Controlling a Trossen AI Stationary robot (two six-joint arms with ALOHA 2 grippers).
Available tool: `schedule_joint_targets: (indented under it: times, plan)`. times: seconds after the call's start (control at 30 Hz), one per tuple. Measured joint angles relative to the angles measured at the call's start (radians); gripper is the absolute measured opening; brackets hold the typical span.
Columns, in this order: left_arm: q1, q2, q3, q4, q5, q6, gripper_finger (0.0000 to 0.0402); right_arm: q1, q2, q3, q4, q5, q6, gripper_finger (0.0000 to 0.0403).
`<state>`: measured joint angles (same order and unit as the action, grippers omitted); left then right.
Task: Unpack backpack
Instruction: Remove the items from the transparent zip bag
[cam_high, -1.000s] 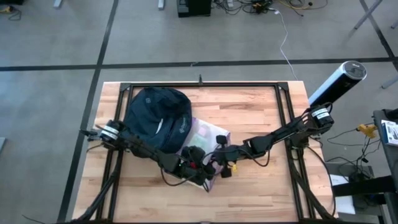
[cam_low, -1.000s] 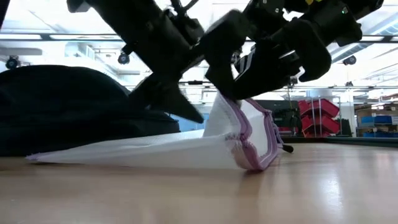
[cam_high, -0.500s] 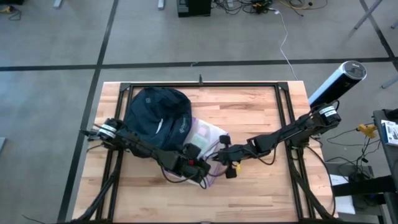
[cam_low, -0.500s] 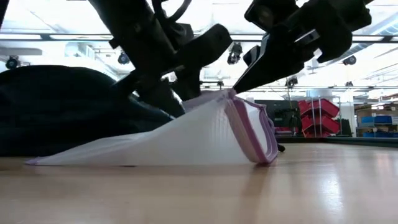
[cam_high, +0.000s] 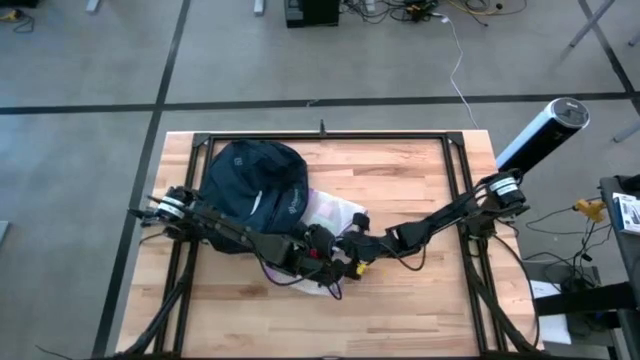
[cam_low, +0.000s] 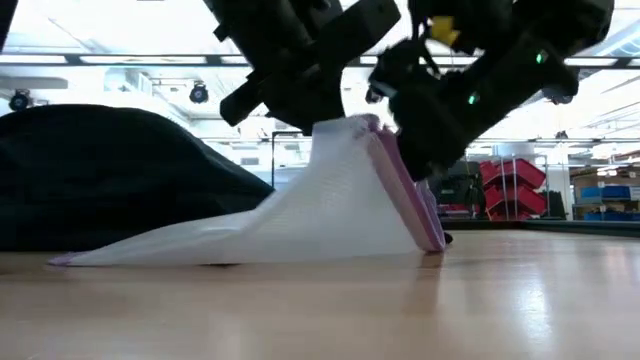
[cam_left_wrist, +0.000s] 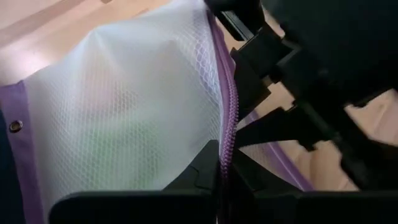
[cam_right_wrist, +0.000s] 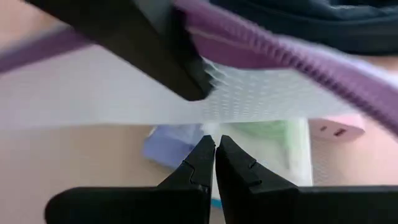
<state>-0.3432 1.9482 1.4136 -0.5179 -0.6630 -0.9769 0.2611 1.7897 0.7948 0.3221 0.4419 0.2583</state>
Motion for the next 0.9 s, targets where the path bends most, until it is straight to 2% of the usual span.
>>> schedule_joint_targets:
  times: [0.23,0.4,0.5,0.63,0.77,0.9]
  plan:
    - [0.008,0.011,-0.042,0.006,0.003,-0.010,0.0000,-0.011,0.021,0.009,-0.176,-0.150,0.164,0.0000]
    - [0.010,0.013,-0.055,0.006,0.007,-0.011,0.0000,0.068,-0.128,-0.004,-0.395,-0.193,0.182,0.0000]
    - [0.011,0.013,-0.056,0.007,0.005,-0.011,0.0000,0.080,-0.199,-0.003,-0.355,-0.111,0.136,0.0000]
    - [0.012,0.013,-0.057,0.021,-0.003,-0.004,0.0000,0.045,-0.165,-0.003,-0.265,-0.051,0.088,0.0000]
    - [0.014,0.013,-0.058,0.027,-0.006,0.000,0.0000,-0.002,-0.072,-0.001,-0.171,-0.072,0.097,0.0000]
    - [0.015,0.013,-0.072,0.036,-0.027,0.000,0.0000,-0.014,-0.030,0.004,-0.248,-0.160,0.153,0.0000]
